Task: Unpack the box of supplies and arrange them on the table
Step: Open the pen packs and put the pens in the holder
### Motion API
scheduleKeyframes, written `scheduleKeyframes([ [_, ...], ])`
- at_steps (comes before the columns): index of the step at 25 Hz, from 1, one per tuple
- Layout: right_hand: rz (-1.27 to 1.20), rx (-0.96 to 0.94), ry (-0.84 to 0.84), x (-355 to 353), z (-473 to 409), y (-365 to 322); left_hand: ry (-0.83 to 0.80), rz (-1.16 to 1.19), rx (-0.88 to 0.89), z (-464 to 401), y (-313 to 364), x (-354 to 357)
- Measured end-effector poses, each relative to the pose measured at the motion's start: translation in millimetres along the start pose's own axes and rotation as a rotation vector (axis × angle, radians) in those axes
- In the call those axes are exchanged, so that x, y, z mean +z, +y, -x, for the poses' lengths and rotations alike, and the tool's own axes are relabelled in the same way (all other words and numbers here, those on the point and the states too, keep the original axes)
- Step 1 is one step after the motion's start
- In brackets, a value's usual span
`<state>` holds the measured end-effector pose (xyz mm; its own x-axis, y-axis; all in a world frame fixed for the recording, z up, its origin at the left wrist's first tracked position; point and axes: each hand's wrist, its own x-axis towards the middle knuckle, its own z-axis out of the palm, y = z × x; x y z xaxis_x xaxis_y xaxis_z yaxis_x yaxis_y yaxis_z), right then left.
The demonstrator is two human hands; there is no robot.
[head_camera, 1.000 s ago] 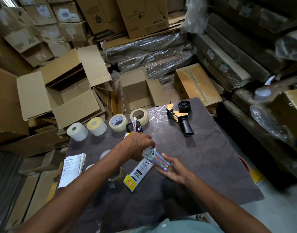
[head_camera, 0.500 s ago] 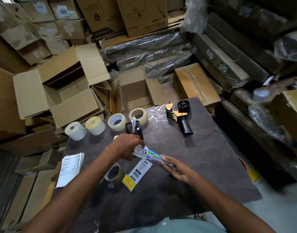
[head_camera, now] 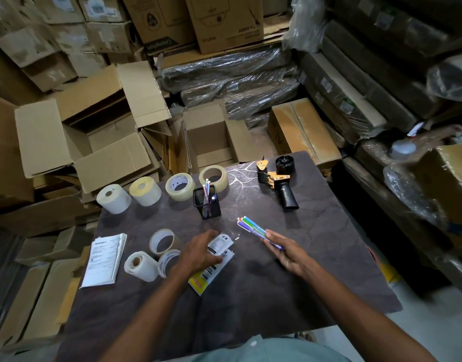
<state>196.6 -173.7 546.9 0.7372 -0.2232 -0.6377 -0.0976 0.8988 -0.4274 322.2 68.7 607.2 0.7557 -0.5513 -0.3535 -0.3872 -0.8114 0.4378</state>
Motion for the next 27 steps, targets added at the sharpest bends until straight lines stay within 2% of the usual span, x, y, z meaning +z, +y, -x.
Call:
scheduleKeyframes([
  [5, 0.012, 0.014, -0.024, 14, 3, 5, -0.002, -0.034, -0.087, 12, 15, 43],
  [9, 0.017, 0.021, -0.023, 21, 6, 12, -0.007, -0.156, -0.117, 14, 17, 59],
  [11, 0.033, 0.031, -0.036, 26, 9, 15, 0.053, -0.122, -0.098, 15, 23, 60],
  [13, 0.049, 0.039, -0.065, 33, 12, 19, 0.22, 0.039, -0.071, 14, 33, 57],
  [15, 0.052, 0.045, -0.099, 41, 14, 24, 0.342, 0.386, -0.083, 14, 47, 48],
  [17, 0.07, 0.051, -0.151, 51, 16, 27, 0.334, 0.84, -0.182, 14, 64, 39],
  [19, 0.114, 0.071, -0.213, 61, 16, 32, 0.318, 1.122, -0.255, 11, 71, 30],
  [22, 0.139, 0.09, -0.256, 76, 17, 39, 0.386, 1.292, -0.232, 2, 65, 26],
  [27, 0.233, 0.09, -0.275, 101, 11, 49, 0.515, 1.345, -0.231, -5, 57, 4],
])
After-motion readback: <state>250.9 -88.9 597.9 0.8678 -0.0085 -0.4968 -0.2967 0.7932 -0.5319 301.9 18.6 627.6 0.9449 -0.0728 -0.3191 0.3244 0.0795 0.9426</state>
